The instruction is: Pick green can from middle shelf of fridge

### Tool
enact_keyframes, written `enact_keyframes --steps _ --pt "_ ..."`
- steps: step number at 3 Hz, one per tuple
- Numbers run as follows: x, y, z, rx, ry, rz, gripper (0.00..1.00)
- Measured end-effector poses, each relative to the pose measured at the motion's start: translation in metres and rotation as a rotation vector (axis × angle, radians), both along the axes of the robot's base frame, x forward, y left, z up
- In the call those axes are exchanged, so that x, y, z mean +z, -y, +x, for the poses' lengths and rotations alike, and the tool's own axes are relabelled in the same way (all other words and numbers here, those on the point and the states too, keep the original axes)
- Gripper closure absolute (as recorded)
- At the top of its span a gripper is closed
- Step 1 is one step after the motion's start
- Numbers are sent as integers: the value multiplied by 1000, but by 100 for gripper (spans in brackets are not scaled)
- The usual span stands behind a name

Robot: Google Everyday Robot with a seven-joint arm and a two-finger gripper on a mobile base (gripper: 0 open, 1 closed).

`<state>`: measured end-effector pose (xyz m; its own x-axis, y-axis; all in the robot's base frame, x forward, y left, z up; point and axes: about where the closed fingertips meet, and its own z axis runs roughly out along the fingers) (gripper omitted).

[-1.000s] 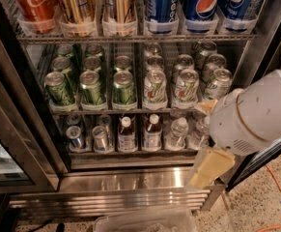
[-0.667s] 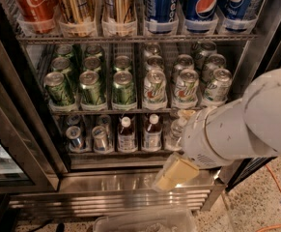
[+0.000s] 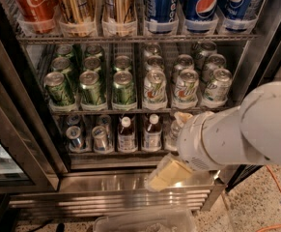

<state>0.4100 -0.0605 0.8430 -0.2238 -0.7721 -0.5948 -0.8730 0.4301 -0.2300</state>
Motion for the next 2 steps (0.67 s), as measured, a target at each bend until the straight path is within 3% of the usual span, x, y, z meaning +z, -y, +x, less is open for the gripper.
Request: enact_keyframes --steps 2 --pt "-4 -55 27 -12 133 195 0"
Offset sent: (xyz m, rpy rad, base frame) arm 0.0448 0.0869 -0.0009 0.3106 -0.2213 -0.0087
